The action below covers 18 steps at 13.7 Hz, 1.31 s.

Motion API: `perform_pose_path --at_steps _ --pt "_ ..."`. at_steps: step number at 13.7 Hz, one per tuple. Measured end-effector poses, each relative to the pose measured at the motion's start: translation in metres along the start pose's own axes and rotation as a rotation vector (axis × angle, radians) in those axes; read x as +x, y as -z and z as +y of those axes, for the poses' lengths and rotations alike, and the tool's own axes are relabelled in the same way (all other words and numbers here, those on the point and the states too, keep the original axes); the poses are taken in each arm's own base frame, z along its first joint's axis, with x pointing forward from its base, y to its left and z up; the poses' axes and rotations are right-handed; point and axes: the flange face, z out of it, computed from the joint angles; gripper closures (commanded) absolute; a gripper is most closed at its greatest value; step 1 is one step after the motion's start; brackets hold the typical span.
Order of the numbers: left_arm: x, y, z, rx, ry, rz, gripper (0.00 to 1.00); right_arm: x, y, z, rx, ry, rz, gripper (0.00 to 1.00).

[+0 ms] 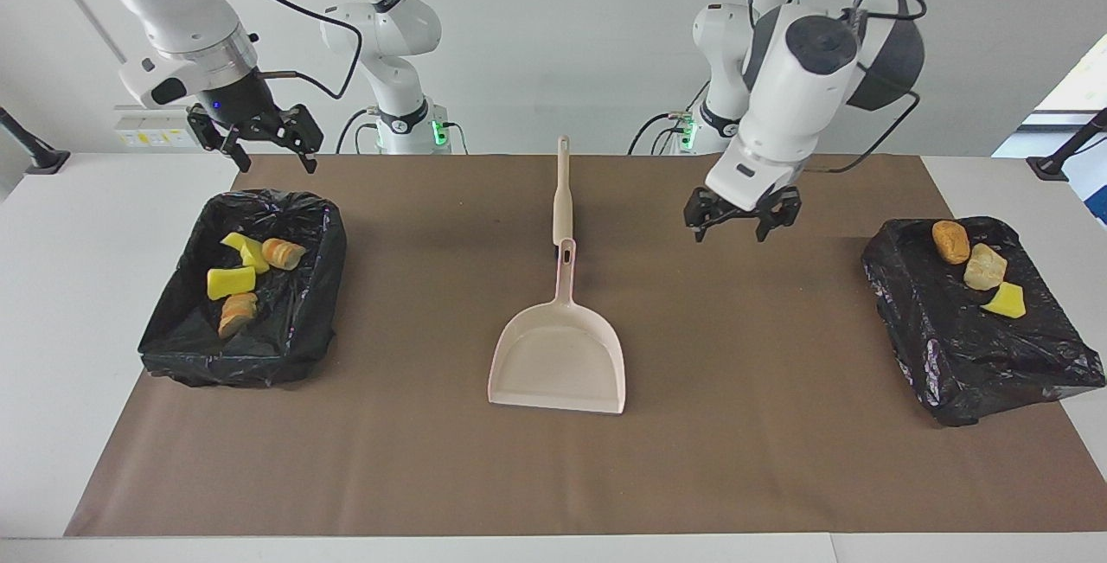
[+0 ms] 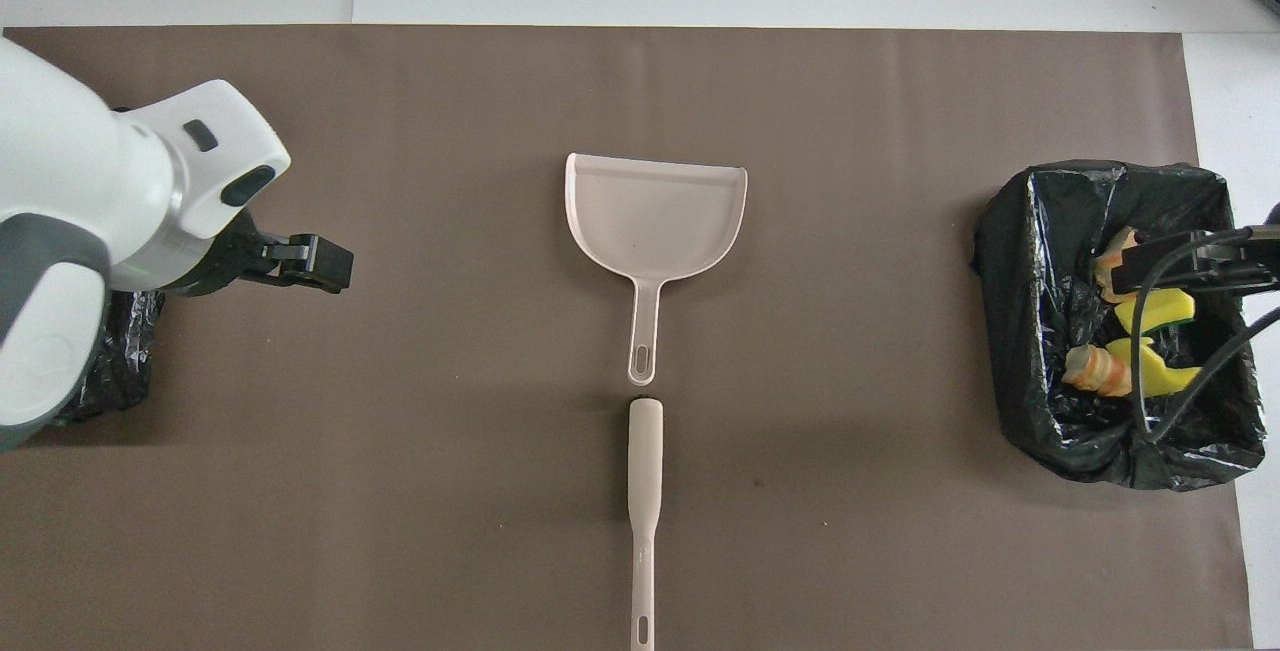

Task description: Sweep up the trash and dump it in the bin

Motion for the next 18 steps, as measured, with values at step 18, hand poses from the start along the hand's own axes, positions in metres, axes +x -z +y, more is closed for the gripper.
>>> perform_pose_path --at_steps 18 --pt "-0.022 0.101 -0.087 0.001 -0.059 0.021 0.0 0.0 0.0 0.0 0.0 0.0 0.001 0.0"
